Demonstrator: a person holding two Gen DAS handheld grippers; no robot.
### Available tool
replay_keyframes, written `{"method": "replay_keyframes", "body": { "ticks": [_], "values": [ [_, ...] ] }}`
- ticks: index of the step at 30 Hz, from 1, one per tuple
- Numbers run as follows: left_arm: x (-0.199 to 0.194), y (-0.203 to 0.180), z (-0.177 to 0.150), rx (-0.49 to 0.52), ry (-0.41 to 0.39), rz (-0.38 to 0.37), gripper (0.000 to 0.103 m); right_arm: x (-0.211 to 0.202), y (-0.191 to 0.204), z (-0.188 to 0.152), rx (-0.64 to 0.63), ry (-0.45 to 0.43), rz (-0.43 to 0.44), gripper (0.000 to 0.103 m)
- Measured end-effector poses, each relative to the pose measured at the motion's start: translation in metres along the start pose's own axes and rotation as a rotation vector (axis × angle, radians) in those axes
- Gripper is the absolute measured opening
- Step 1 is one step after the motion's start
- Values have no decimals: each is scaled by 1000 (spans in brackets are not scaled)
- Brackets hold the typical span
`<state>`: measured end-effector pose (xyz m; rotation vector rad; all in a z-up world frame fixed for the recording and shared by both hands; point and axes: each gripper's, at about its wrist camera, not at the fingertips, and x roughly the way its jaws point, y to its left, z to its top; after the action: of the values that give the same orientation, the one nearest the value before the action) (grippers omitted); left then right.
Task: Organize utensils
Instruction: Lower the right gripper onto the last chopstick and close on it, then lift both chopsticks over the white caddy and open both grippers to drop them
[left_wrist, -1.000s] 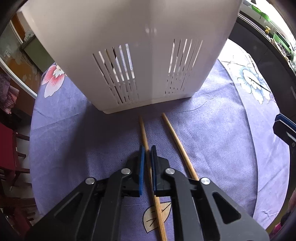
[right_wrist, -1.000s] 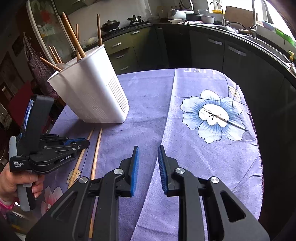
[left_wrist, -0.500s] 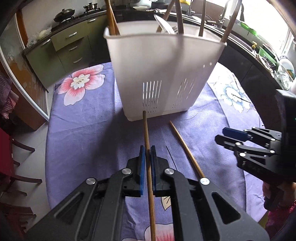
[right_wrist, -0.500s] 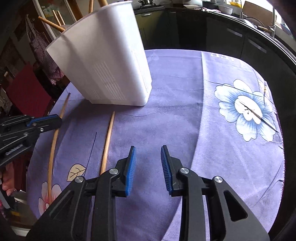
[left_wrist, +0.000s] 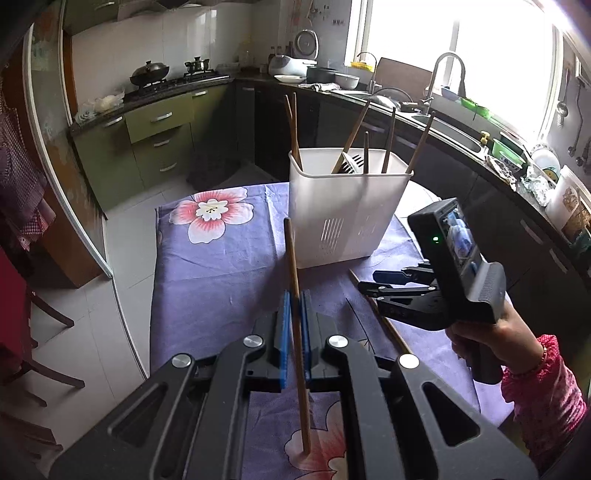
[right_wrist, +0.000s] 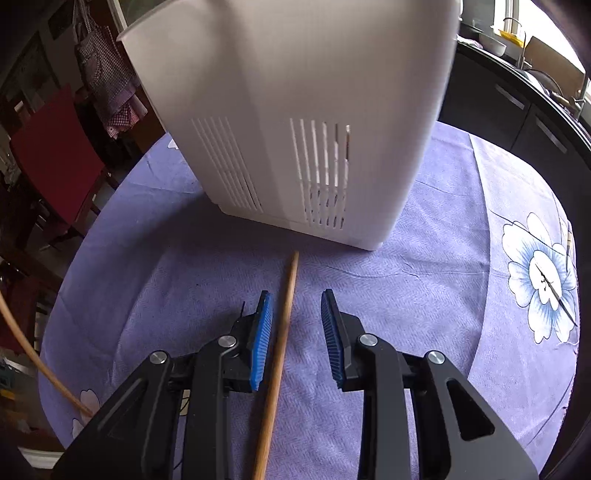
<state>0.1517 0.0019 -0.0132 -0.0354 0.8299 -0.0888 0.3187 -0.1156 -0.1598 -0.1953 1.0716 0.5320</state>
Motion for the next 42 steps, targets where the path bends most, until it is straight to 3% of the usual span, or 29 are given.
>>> {"method": "replay_keyframes", "body": {
  "ticks": [8, 13, 23, 35, 42],
  "values": [
    [-35, -2, -19, 26, -82, -10, 6, 6, 12, -1, -14, 10, -41, 27],
    [-49, -7, -28, 49, -110, -18, 6, 1, 9, -6, -37, 4, -64, 7],
    [-51, -12, -29, 75, -126, -12, 5, -15, -2, -8, -11, -43, -38, 6],
    [-54, -9, -26, 71, -134, -6, 5, -163, -33, -32, 22, -345, 41, 6],
    [-60, -12, -24, 70, -148, -13, 5, -223, -53, -52, 39, -456, 31, 6]
  ]
}}
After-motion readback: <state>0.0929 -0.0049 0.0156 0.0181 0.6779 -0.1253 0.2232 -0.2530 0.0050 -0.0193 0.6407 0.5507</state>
